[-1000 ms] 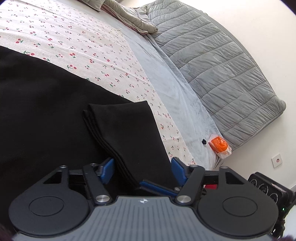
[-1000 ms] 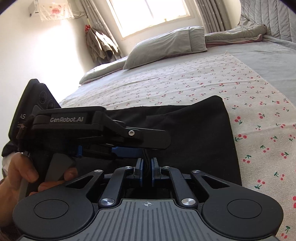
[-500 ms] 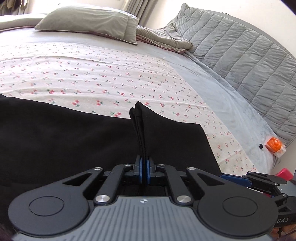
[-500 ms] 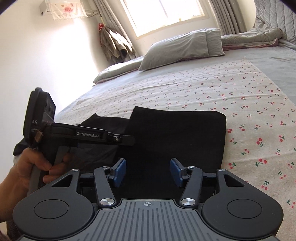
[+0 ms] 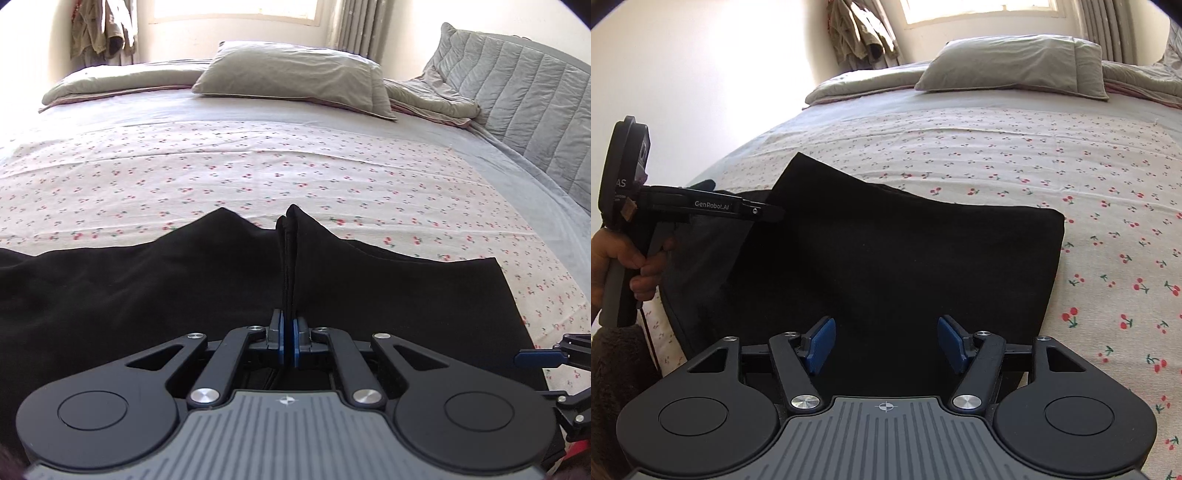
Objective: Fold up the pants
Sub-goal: 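Lift the held edge with the left gripper and fold it over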
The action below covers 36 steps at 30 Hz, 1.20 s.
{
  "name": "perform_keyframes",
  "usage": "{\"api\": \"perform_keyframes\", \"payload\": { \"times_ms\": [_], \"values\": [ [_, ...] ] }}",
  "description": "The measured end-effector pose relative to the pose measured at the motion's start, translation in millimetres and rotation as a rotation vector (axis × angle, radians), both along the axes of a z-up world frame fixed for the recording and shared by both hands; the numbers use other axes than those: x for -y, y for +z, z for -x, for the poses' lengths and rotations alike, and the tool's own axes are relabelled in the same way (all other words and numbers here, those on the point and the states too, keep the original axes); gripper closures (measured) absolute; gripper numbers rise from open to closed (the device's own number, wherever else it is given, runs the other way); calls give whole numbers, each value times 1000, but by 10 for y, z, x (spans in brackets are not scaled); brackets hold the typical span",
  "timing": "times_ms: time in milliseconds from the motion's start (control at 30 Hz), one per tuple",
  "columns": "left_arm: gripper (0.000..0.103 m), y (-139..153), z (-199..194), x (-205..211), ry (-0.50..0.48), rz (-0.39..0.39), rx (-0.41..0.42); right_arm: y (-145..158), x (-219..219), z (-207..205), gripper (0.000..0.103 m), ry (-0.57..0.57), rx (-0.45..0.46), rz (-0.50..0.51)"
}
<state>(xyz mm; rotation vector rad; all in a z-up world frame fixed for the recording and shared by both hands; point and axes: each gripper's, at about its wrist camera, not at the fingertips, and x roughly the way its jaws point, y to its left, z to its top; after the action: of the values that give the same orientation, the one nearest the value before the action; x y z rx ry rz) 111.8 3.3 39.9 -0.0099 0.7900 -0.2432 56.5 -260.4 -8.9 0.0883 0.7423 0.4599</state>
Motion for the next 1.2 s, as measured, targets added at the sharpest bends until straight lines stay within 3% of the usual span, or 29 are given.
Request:
{"api": "perform_keyframes", "payload": {
  "times_ms": [400, 833, 933, 1100, 1200],
  "values": [
    [98, 94, -185, -1211, 239, -117, 5, -27, -584, -181, 35, 78, -10, 40],
    [98, 169, -404, -2228, 490, -279, -4, -102, -746, -257, 35, 108, -33, 39],
    [98, 161, -442, -2382, 535, -294, -1, -121, -760, -268, 35, 111, -40, 40],
    [98, 43, -582, -2423, 597, -387, 10, -97, -777, -268, 33, 113, -39, 42],
    [93, -32, -613, -2370, 584, -430, 3, -75, -792, -277, 33, 113, -42, 36]
  ]
}}
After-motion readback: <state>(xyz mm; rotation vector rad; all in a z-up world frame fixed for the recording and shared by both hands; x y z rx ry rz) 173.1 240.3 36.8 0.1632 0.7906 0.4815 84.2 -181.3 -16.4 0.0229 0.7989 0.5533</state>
